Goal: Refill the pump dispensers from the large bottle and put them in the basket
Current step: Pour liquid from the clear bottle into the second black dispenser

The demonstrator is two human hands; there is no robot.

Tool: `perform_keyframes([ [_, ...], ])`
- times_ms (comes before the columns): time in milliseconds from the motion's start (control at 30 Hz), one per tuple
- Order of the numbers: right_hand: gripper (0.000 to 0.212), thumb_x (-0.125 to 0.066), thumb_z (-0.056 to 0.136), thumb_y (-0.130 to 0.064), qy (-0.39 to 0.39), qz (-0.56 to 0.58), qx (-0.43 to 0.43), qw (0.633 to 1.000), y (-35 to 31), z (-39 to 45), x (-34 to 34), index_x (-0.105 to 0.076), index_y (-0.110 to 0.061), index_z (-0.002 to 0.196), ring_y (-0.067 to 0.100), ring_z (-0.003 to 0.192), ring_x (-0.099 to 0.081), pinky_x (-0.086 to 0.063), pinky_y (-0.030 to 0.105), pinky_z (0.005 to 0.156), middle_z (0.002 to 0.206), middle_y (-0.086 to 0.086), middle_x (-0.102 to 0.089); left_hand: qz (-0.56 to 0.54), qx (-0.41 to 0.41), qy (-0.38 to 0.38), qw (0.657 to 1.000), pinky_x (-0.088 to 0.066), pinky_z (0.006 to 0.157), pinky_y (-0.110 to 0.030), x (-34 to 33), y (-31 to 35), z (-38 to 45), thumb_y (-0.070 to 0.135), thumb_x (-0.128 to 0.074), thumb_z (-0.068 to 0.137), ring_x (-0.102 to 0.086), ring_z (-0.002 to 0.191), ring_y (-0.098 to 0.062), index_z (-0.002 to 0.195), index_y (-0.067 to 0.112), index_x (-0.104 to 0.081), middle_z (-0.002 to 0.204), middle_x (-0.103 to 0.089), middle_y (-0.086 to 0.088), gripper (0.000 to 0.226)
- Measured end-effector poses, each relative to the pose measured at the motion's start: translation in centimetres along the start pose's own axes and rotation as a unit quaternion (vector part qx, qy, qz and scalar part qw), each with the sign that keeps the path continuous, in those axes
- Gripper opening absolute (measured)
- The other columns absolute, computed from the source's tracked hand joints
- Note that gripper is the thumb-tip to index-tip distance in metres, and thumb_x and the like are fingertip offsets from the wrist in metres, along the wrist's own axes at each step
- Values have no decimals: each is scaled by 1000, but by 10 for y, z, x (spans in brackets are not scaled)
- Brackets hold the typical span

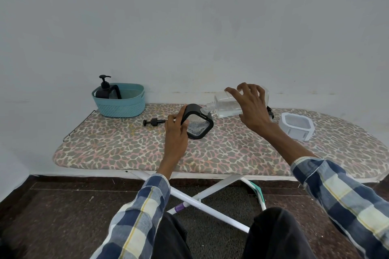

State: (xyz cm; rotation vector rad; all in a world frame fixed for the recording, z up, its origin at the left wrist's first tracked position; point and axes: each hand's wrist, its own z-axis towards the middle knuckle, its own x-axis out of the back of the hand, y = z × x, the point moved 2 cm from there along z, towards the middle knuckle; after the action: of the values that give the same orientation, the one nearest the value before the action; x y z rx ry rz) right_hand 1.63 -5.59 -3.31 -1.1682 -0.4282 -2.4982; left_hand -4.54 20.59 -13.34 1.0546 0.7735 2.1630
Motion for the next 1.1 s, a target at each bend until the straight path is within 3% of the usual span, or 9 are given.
perform_keyframes([
  [433,106,-80,57,5,-24,87,-59,994,-7,-13,-19,-41,-33,148,26,121,-43,-23,44,113,127,2,-42,-7,26,1,1000,-33,97,-29,0,-2,0,39,-37,116,-45,123,-23,167,35,-32,133,-44,-6,51],
  [600,103,-86,63,-8,-37,160,-99,981,-14,-18,-35,-37,-33,150,25,120,-42,-27,46,106,126,0,-42,-21,49,12,998,-31,105,-29,1,-1,-2,36,-39,117,-42,131,-13,165,29,-36,146,-46,-5,49],
  [767,102,-91,68,-22,-22,293,-207,933,-10,-18,-48,-34,-26,152,28,124,-46,-37,54,103,134,4,-47,-52,110,23,992,-38,120,-41,4,-6,-3,41,-39,116,-45,145,-21,162,20,-41,158,-48,-3,50],
  [867,105,-94,70,-28,-6,353,-276,894,-3,-20,-58,-31,-22,154,31,128,-49,-43,57,106,132,6,-51,-65,136,28,988,-35,115,-33,6,0,-4,40,-38,116,-46,143,-18,161,20,-42,158,-48,0,48],
  [967,109,-95,65,-46,17,401,-338,851,5,-25,-65,-28,-33,149,31,124,-55,-54,67,92,126,0,-52,-69,140,32,987,-29,108,-26,8,7,-6,36,-37,117,-45,136,-11,158,20,-44,152,-48,7,45],
  [1033,105,-93,62,-56,29,419,-356,835,9,-29,-68,-28,-37,143,31,123,-56,-60,65,83,127,0,-52,-68,144,32,987,-26,108,-24,9,9,-6,35,-36,117,-42,134,-7,159,20,-44,152,-48,6,45],
  [1100,102,-94,67,-52,40,435,-365,822,8,-34,-63,-28,-32,143,30,121,-58,-64,52,72,129,4,-52,-70,152,34,985,-25,110,-24,9,10,-7,35,-36,118,-39,135,-4,161,21,-42,158,-47,3,46],
])
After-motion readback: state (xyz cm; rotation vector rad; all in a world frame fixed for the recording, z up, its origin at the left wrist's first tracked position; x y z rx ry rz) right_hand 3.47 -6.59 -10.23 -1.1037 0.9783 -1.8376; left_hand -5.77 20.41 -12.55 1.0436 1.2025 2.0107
